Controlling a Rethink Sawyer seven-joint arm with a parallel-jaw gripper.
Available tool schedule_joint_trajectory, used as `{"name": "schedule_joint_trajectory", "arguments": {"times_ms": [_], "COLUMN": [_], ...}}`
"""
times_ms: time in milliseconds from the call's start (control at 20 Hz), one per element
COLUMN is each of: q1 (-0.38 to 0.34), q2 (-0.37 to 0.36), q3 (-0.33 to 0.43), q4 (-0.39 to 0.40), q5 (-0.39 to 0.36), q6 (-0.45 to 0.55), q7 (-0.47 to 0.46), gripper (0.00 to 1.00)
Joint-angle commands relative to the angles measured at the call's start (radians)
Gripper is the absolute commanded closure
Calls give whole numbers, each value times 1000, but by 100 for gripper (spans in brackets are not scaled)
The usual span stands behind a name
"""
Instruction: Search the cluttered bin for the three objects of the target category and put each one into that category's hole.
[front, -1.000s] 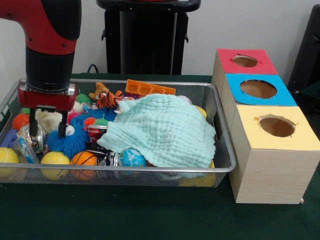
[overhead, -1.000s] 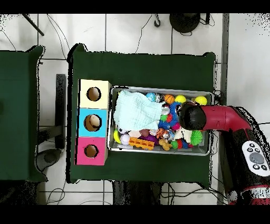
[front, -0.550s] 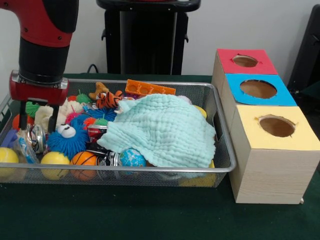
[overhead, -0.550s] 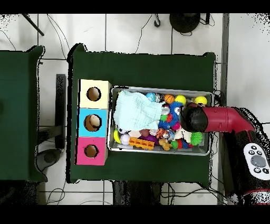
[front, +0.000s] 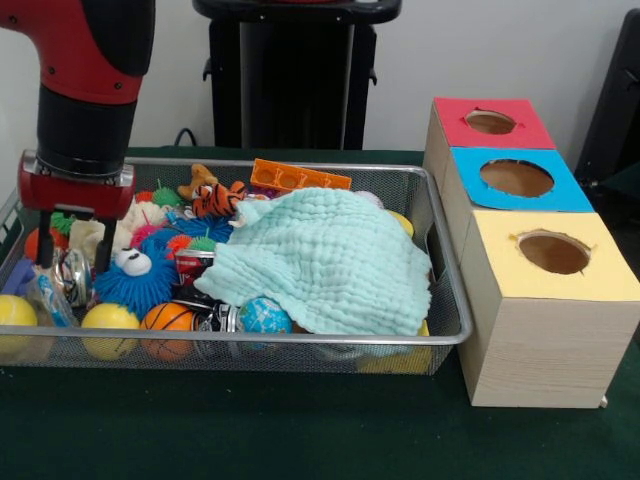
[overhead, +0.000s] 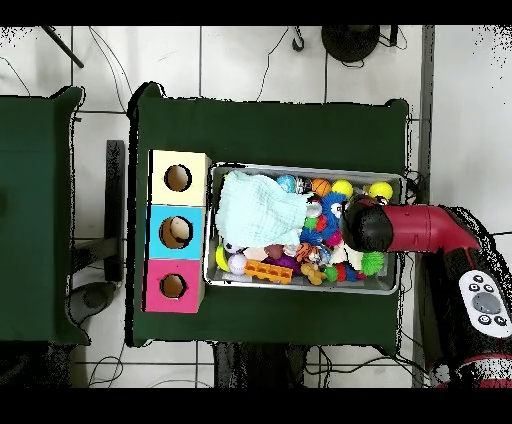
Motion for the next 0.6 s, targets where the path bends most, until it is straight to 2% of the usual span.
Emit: {"name": "schedule_joint_trajectory", "arguments": {"times_ms": [50,350,600], "q1": [-18,-32,-34], "q2": [78,79,50], "q3": [33,46,43], "q4": [-28,-26,-12], "q5": [-57,-50,-42], "q6": [-91,-134,-139], "q7": [-12,-16,-17], "gripper": [0,0,0]}}
